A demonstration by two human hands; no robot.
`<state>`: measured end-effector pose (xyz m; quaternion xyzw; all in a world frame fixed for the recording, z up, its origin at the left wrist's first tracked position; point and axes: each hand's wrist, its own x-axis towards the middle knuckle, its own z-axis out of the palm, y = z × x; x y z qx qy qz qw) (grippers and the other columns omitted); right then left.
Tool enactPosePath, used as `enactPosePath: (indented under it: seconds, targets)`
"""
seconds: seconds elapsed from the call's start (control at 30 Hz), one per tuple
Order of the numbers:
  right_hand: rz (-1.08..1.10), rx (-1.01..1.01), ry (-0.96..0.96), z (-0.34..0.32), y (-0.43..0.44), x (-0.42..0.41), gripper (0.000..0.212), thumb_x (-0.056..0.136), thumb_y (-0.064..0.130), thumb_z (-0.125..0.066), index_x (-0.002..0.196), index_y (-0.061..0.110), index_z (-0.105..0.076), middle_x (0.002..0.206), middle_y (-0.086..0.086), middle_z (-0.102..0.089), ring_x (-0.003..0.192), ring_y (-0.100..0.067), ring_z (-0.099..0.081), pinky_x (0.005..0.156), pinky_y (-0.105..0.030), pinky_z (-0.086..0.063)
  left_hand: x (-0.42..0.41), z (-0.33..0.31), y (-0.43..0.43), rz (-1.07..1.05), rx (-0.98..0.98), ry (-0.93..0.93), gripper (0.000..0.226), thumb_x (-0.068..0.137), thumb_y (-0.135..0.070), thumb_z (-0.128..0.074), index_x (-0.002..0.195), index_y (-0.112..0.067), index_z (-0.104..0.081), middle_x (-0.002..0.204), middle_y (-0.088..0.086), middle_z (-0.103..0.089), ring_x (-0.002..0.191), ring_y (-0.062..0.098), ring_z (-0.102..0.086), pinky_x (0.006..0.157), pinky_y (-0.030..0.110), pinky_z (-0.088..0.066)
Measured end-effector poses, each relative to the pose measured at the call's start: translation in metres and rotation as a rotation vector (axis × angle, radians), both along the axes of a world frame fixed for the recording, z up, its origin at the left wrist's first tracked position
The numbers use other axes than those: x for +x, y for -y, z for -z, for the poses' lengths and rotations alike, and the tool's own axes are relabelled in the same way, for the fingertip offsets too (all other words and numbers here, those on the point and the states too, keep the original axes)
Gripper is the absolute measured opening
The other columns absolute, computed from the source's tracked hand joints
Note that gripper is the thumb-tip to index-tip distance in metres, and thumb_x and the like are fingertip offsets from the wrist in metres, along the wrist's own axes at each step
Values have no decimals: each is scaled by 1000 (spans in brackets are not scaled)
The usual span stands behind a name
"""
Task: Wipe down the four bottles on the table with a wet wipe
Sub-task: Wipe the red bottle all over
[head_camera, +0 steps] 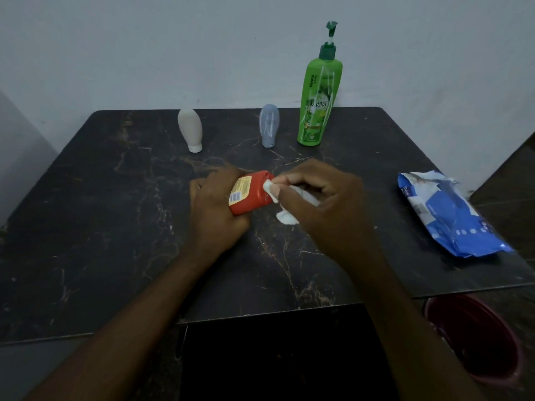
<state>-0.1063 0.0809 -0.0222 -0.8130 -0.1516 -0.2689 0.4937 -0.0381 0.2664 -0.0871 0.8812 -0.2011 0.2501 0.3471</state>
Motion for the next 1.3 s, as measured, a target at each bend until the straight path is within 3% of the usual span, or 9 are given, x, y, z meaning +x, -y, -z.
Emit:
enactPosePath:
  seconds: [0.23, 0.47, 0.57, 0.67, 0.77, 0.87, 0.97, 1.13, 1.3]
  targets:
    - [201, -196, 152, 8, -7, 16, 14, 87, 20, -69, 88, 7, -73, 83, -5, -71, 74, 1, -54, 72, -4, -42, -3, -3, 1, 2, 14, 0, 49, 67, -27, -70, 116, -20, -64, 107, -3, -69, 100, 12, -60, 95, 37, -34]
    - [-76, -118, -94, -2, -2, -7, 6, 86, 20, -75, 84, 14, -74, 78, 7, -70, 66, -6, -65, 60, -15, -51, 1, 0, -4, -4, 11, -24, 40, 73, -29, -70, 111, -24, -63, 103, -9, -66, 97, 13, -61, 94, 44, -38]
    - [41, 12, -114, -5, 6, 3, 14, 88, 28, -73, 93, 15, -75, 85, 4, -72, 74, -6, -69, 65, -26, -59, 1, 1, 2, 18, 39, -27, 43, 71, -31, -71, 113, -23, -62, 104, -7, -66, 98, 12, -61, 92, 36, -35]
    - [124, -77, -47, 0, 1, 8, 13, 89, 23, -73, 96, 13, -74, 88, 2, -72, 75, -3, -65, 68, -14, -53, 0, 1, 3, 15, 35, -9, 43, 70, -31, -71, 111, -22, -63, 102, -7, -67, 96, 12, -61, 92, 40, -38]
    - [28, -163, -21, 6, -6, -1, 5, 85, 13, -75, 85, 9, -72, 79, 2, -68, 63, -5, -59, 60, -11, -46, 0, 1, -2, 8, 31, -4, 42, 72, -27, -81, 110, -24, -63, 101, -10, -66, 96, 12, -62, 93, 48, -41]
    - [-60, -106, -151, 0, 2, -3, 7, 85, 20, -75, 82, 14, -73, 74, 6, -69, 62, -10, -63, 57, -23, -53, -1, -1, -3, -2, 46, -7, 41, 73, -26, -80, 110, -24, -62, 101, -10, -66, 96, 12, -61, 93, 50, -40]
    - [32, -23, -152, -4, 8, 7, 11, 88, 25, -74, 93, 15, -76, 84, 3, -73, 74, -8, -69, 68, -32, -59, -4, -3, 1, 17, 55, -27, 43, 71, -36, -67, 111, -21, -64, 102, -6, -67, 97, 13, -62, 93, 47, -41]
    - [114, -161, -142, 1, -9, -2, 8, 89, 23, -72, 87, 16, -74, 73, 12, -67, 64, 3, -61, 59, -6, -46, 2, 2, -4, 10, 72, -28, 49, 68, -30, -78, 113, -21, -62, 105, -2, -68, 99, 19, -63, 92, 54, -46]
    - [78, 14, -270, -15, 8, 2, 8, 87, 19, -71, 79, 19, -73, 70, 8, -72, 63, -3, -68, 59, -17, -56, -4, -1, 1, 22, 110, -8, 50, 65, -32, -72, 112, -18, -60, 105, 3, -68, 98, 22, -63, 88, 58, -49]
